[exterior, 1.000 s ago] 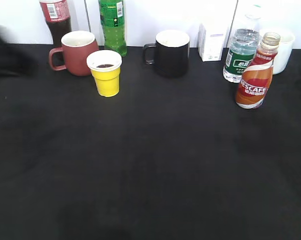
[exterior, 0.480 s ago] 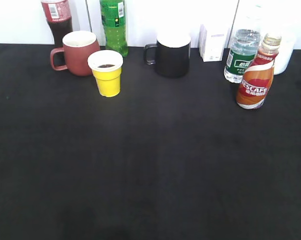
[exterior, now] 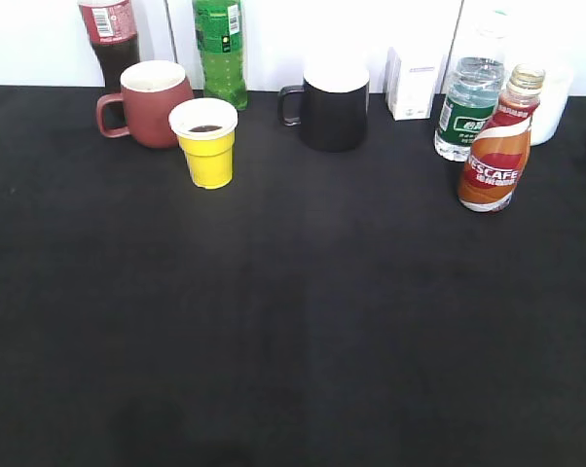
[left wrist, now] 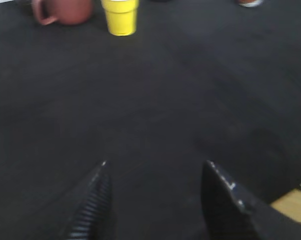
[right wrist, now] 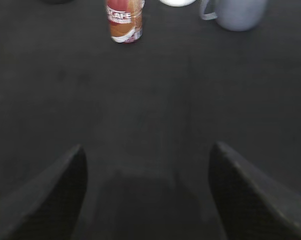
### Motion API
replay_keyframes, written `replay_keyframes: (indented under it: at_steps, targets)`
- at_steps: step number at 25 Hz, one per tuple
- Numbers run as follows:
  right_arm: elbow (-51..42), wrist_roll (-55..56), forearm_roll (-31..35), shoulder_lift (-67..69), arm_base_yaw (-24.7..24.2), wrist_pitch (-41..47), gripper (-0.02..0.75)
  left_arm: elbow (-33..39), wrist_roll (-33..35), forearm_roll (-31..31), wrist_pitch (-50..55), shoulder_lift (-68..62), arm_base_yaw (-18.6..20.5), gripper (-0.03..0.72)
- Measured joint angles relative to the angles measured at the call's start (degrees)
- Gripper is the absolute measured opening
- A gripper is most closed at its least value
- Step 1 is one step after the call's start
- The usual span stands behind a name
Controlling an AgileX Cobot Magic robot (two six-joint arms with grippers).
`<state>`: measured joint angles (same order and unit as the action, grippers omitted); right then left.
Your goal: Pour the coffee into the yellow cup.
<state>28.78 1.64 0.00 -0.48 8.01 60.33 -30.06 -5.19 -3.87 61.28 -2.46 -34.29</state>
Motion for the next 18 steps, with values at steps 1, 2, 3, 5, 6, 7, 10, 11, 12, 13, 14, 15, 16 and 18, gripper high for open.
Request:
replay_keyframes:
  at_steps: [1, 2, 3, 5, 6, 7, 10, 11, 12, 13, 14, 15, 16, 18]
  targets:
    - [0.0, 0.0, 0.0, 0.0, -1.6, 0.0, 0.589, 0.0, 0.0, 0.0, 0.0, 0.0, 3.0, 0.435]
    - [0.0, 0.0, 0.0, 0.0, -3.1, 0.0, 0.589, 0.0, 0.0, 0.0, 0.0, 0.0, 6.1, 0.435]
    - [0.0, 0.0, 0.0, 0.0, -4.7, 0.0, 0.589, 0.0, 0.0, 0.0, 0.0, 0.0, 9.7, 0.435]
    - [0.0, 0.0, 0.0, 0.0, -6.3, -0.1, 0.589, 0.0, 0.0, 0.0, 0.0, 0.0, 16.1, 0.435]
    - [0.0, 0.0, 0.0, 0.0, -6.5, -0.1, 0.589, 0.0, 0.0, 0.0, 0.0, 0.0, 19.0, 0.435]
    - [0.0, 0.0, 0.0, 0.0, -6.5, -0.1, 0.589, 0.0, 0.0, 0.0, 0.0, 0.0, 21.7, 0.435]
    - [0.0, 0.0, 0.0, 0.0, -6.5, -0.2, 0.589, 0.0, 0.0, 0.0, -0.1, 1.4, 29.6, 0.435]
    - [0.0, 0.0, 0.0, 0.0, -6.5, -0.2, 0.589, 0.1, 0.0, 0.0, -0.1, 2.6, 31.0, 0.435]
    - [0.0, 0.0, 0.0, 0.0, -6.5, -0.2, 0.589, 0.1, 0.0, 0.0, -0.1, 2.8, 31.9, 0.435]
    - [0.0, 0.0, 0.0, 0.0, -6.5, -0.2, 0.589, 0.1, 0.0, 0.0, -0.1, 2.9, 32.6, 0.435]
    - [0.0, 0.0, 0.0, 0.0, -6.5, -0.2, 0.589, 0.1, 0.0, 0.0, -0.1, 2.9, 33.4, 0.435]
    - [0.0, 0.0, 0.0, 0.0, -6.5, -0.2, 0.589, 0.1, 0.0, 0.0, -0.1, 2.9, 33.7, 0.435]
    - [0.0, 0.0, 0.0, 0.0, -6.5, -0.2, 0.589, 0.1, 0.0, 0.0, -0.1, 2.9, 33.7, 0.435]
    - [0.0, 0.0, 0.0, 0.0, -6.5, -0.3, 0.589, 0.1, 0.0, 0.0, -0.1, 2.9, 33.7, 0.435]
